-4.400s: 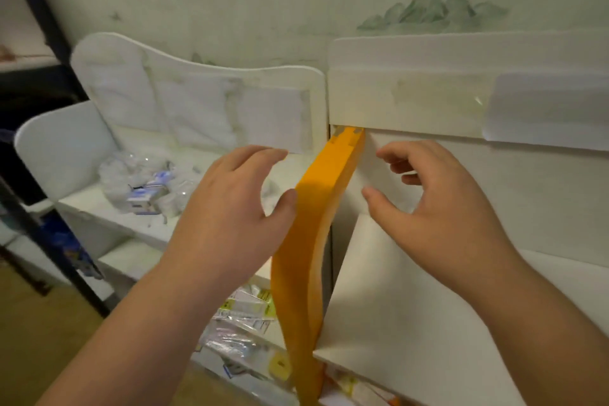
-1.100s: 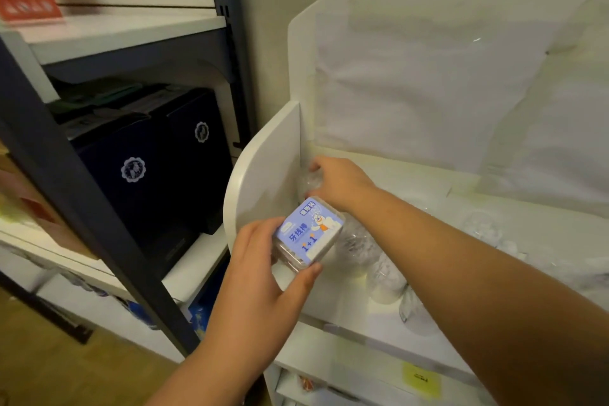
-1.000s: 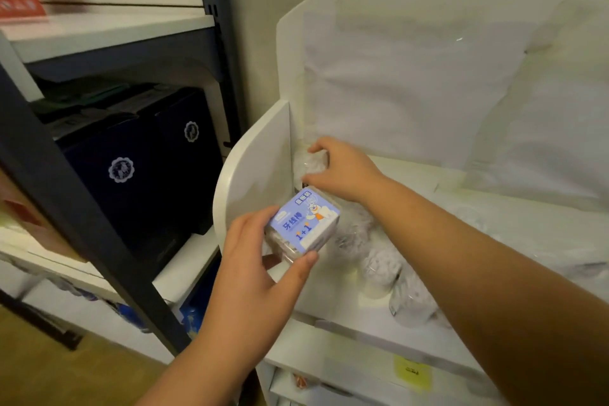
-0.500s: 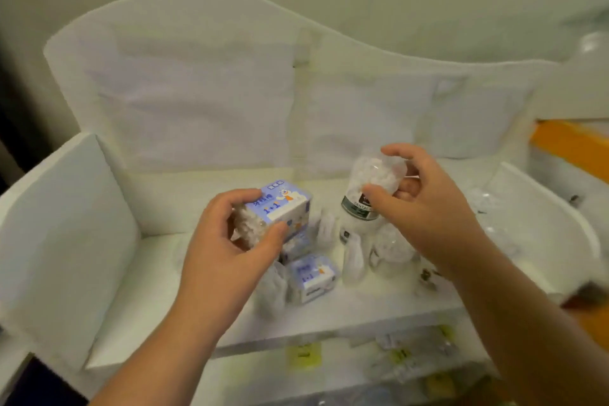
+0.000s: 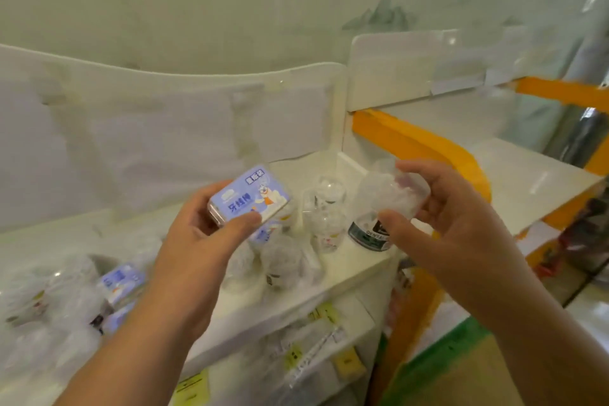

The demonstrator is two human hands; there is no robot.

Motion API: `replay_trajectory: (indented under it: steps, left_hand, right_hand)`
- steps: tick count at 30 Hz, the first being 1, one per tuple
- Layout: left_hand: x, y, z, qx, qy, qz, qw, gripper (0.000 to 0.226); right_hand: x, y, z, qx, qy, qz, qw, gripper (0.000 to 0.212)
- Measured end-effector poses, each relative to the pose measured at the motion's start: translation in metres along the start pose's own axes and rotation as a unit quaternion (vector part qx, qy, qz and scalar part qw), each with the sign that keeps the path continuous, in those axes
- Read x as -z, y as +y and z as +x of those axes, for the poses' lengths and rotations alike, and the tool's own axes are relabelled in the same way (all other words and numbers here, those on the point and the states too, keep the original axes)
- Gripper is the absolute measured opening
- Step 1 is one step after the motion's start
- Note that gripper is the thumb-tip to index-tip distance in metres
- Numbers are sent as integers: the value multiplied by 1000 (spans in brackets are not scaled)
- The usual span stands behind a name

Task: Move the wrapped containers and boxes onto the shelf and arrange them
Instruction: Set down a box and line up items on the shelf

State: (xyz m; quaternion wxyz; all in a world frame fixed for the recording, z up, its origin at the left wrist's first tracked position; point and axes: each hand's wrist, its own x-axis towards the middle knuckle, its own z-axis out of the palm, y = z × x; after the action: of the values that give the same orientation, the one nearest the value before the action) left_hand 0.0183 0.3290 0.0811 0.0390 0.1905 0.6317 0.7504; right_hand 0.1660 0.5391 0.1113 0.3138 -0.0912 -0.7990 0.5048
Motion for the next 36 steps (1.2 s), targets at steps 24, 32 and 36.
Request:
replay_trajectory:
  steps: [24,32,36]
  left_hand:
    - [-264,-12,-4,-61,-15,95,993,46]
    - [-342,0,18,-140,-79,114,980,45]
    - [-403,-17,26,-132,-84,155,975,50]
  right_hand:
    - [249,145,52,-82,113,-14,990,50]
    - [269,191,69,-102,104,-34,989,51]
    - [296,235,115,-86,70,-56,992,60]
